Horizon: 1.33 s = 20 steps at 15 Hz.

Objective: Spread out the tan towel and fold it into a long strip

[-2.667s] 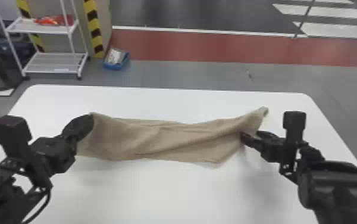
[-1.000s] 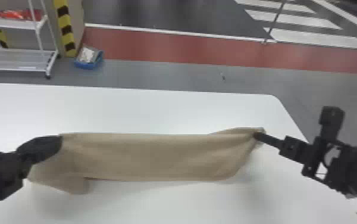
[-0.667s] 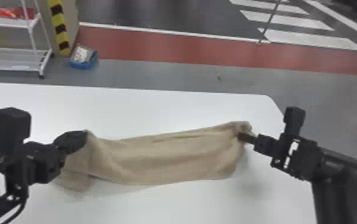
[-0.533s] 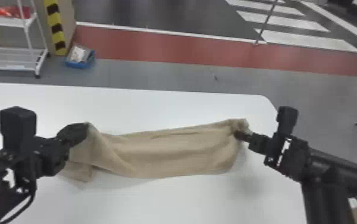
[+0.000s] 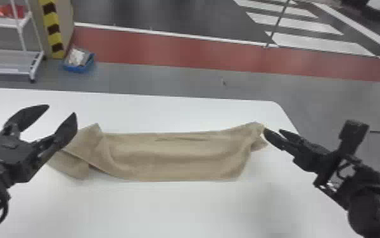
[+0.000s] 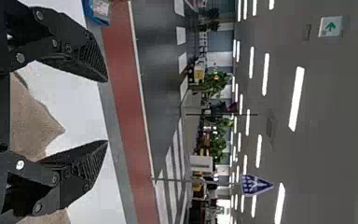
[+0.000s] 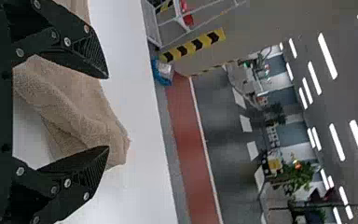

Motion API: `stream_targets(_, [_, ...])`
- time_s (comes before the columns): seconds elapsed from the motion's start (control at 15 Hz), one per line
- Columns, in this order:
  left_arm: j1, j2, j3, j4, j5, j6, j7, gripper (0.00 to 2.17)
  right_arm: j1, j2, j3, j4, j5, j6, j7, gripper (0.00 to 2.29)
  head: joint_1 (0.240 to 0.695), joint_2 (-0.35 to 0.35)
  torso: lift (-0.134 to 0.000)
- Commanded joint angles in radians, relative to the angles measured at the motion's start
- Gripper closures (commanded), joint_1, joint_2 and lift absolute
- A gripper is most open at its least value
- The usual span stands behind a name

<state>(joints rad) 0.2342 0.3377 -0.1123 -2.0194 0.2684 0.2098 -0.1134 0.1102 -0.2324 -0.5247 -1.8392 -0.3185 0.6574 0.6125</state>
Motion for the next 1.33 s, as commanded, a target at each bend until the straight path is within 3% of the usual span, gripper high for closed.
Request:
stream_targets(0.0, [0.082, 0.004, 0.063, -0.058, 0.003, -0.063, 0.0, 0.03, 0.095, -0.005, -0.001, -0.066, 0.059, -0.244, 0.105, 0.1, 0.695, -0.261, -0.124])
stream_targets(0.07, [0.119, 0.007, 0.082, -0.074, 0.002, -0.079, -0.002, 0.03, 0.114, -0.001, 0.014, -0.084, 0.115, -0.268, 0.174, 0.13, 0.695, -0.255, -0.124])
stream_targets(0.13, [0.148, 0.015, 0.098, -0.087, -0.001, -0.079, -0.011, 0.03, 0.124, 0.002, 0.022, -0.089, 0.139, -0.29, 0.205, 0.13, 0.695, -0.244, -0.124])
stream_targets(0.27, [0.203, 0.034, 0.118, -0.104, 0.003, -0.066, -0.025, 0.03, 0.143, 0.011, 0.035, -0.068, 0.173, -0.333, 0.21, 0.15, 0.695, -0.199, -0.124])
stream_targets(0.4, [0.226, 0.032, 0.129, -0.104, 0.026, -0.057, -0.029, 0.03, 0.14, 0.011, 0.022, -0.012, 0.167, -0.373, 0.208, 0.22, 0.695, -0.184, -0.124])
stream_targets(0.6, [0.192, 0.03, 0.118, -0.056, 0.019, -0.057, -0.045, 0.08, 0.121, 0.018, -0.037, 0.097, 0.139, -0.434, 0.204, 0.22, 0.695, -0.2, -0.124])
stream_targets(0.73, [0.12, 0.027, 0.097, 0.039, 0.014, -0.06, -0.06, 0.12, 0.132, 0.019, -0.09, 0.115, 0.068, -0.428, 0.227, 0.22, 0.695, -0.225, -0.124])
stream_targets(0.93, [0.011, 0.026, 0.085, 0.188, 0.02, -0.06, -0.157, 0.27, 0.189, 0.053, -0.155, 0.058, 0.016, -0.413, 0.251, 0.22, 0.695, -0.256, -0.124])
stream_targets(1.27, [-0.07, 0.032, 0.075, 0.343, -0.001, -0.06, -0.284, 0.28, 0.278, 0.087, -0.224, -0.04, -0.067, -0.41, 0.27, 0.22, 0.695, -0.282, -0.124])
